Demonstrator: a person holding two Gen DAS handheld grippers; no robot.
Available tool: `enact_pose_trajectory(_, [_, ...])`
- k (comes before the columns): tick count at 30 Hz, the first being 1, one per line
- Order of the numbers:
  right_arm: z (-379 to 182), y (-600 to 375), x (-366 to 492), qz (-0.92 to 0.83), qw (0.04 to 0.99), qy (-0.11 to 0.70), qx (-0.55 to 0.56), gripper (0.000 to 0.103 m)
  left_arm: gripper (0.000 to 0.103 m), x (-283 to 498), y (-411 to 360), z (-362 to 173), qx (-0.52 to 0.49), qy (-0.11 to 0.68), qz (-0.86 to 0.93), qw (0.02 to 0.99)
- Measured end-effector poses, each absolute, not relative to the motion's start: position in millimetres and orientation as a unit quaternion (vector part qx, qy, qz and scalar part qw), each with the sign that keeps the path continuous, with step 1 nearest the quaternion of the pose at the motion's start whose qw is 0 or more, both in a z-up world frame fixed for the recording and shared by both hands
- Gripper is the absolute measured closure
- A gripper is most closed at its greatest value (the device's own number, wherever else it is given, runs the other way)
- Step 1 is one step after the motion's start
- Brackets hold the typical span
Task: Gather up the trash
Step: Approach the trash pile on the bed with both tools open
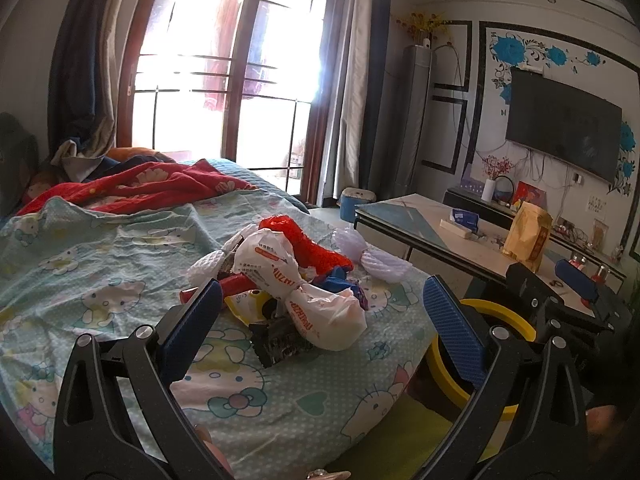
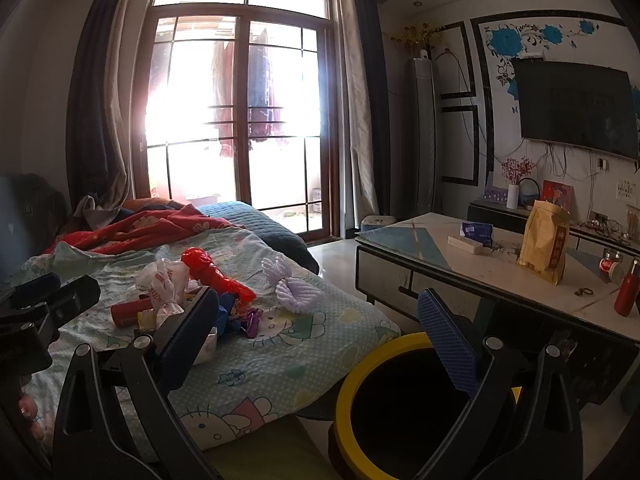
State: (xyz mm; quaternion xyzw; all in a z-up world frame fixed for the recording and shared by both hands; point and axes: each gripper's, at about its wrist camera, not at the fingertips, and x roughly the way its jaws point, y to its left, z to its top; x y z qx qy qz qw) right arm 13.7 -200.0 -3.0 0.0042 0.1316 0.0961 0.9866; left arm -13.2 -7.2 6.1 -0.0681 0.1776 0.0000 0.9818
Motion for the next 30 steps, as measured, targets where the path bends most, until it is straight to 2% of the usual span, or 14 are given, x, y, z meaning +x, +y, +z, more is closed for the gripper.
enact_pose_trajectory(16, [-5, -197, 15, 0.108, 0.985, 0.132, 0.001, 0.006, 0.011, -8, 0, -4, -0.080, 0.201, -0.002, 0.976])
enact_pose_trajectory(30, [-9, -140, 37, 0.215, 0.957, 0.190, -0.051, 0.006, 0.011, 1, 53, 6, -0.122, 0.192, 0.061, 0.972])
